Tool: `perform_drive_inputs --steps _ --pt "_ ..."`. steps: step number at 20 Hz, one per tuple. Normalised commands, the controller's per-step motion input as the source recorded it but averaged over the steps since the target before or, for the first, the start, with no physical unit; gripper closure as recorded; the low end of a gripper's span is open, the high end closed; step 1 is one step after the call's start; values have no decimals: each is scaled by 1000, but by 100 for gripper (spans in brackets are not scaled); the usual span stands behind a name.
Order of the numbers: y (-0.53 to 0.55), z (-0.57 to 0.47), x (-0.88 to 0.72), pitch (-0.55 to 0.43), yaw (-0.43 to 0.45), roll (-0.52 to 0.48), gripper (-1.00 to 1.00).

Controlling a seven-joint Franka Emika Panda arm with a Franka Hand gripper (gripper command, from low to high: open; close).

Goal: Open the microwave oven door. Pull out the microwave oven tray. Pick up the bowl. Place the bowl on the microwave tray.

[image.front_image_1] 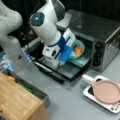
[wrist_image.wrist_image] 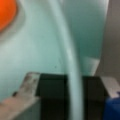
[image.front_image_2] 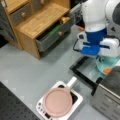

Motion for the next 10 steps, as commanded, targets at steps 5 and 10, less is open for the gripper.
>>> perform_drive_inputs --steps 5,10 --pt "94 -167 -159 -140 -127 133 -100" --pt "130 -192 -179 -157 -129 120 -100"
